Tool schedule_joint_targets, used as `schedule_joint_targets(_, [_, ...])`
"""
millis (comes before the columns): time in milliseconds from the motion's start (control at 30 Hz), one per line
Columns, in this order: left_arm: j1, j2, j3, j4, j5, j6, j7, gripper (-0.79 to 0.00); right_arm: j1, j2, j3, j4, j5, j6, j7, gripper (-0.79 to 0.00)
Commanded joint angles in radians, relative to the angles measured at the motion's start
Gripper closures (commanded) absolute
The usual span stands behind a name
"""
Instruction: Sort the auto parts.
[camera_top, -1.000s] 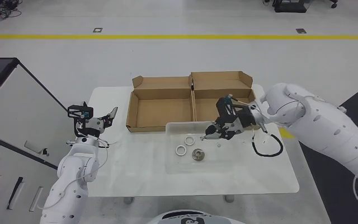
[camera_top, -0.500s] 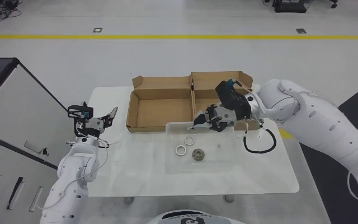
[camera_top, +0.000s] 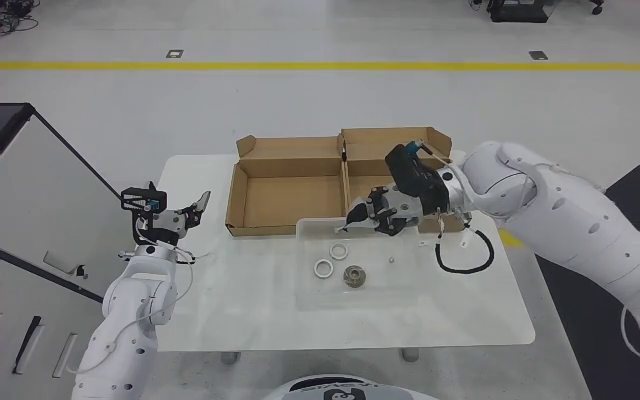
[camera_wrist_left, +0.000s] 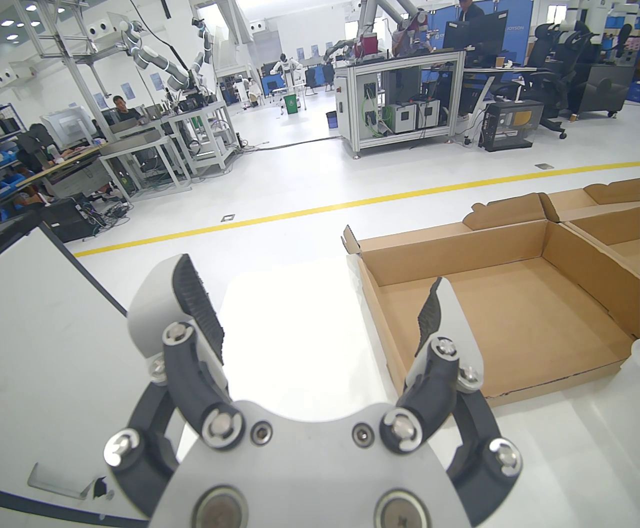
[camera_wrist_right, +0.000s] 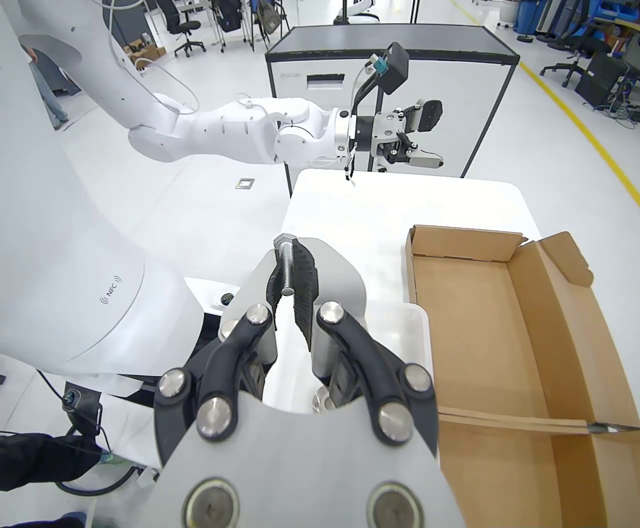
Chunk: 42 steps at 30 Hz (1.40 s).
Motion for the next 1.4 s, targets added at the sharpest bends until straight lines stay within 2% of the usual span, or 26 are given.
schedule_joint_targets(0, [0.000,0.000,0.000,0.000,0.000,0.000,0.000,-0.785,0.000,0.000,0.000,0.000,0.000,0.000,0.000,0.000])
schedule_joint_targets(67, [0.000,0.000,0.000,0.000,0.000,0.000,0.000,-0.785,0.001,0.000,0.016,-0.024,-0.041,0.013,0.006,0.000])
schedule_joint_targets(133, [0.000,0.000,0.000,0.000,0.000,0.000,0.000,-0.785,-0.029,0.003,0.044,-0.049,-0.006,0.000,-0.079,0.000])
schedule_joint_targets(467, [0.000,0.000,0.000,0.000,0.000,0.000,0.000,-0.785,-0.190,0.043,0.174,-0.170,-0.044,0.000,-0.317,0.000])
schedule_joint_targets(800, [0.000,0.000,0.000,0.000,0.000,0.000,0.000,-0.785,-0.323,0.059,0.288,-0.305,-0.170,0.000,-0.683,0.000])
schedule_joint_targets(1000, [0.000,0.000,0.000,0.000,0.000,0.000,0.000,-0.785,-0.351,0.056,0.293,-0.351,-0.324,0.000,-0.946,0.000])
schedule_joint_targets(1200, [0.000,0.000,0.000,0.000,0.000,0.000,0.000,-0.785,-0.338,0.061,0.248,-0.355,-0.529,0.000,-1.235,0.000])
schedule_joint_targets(1367, [0.000,0.000,0.000,0.000,0.000,0.000,0.000,-0.785,-0.318,0.058,0.228,-0.374,-0.515,0.000,-1.243,0.000])
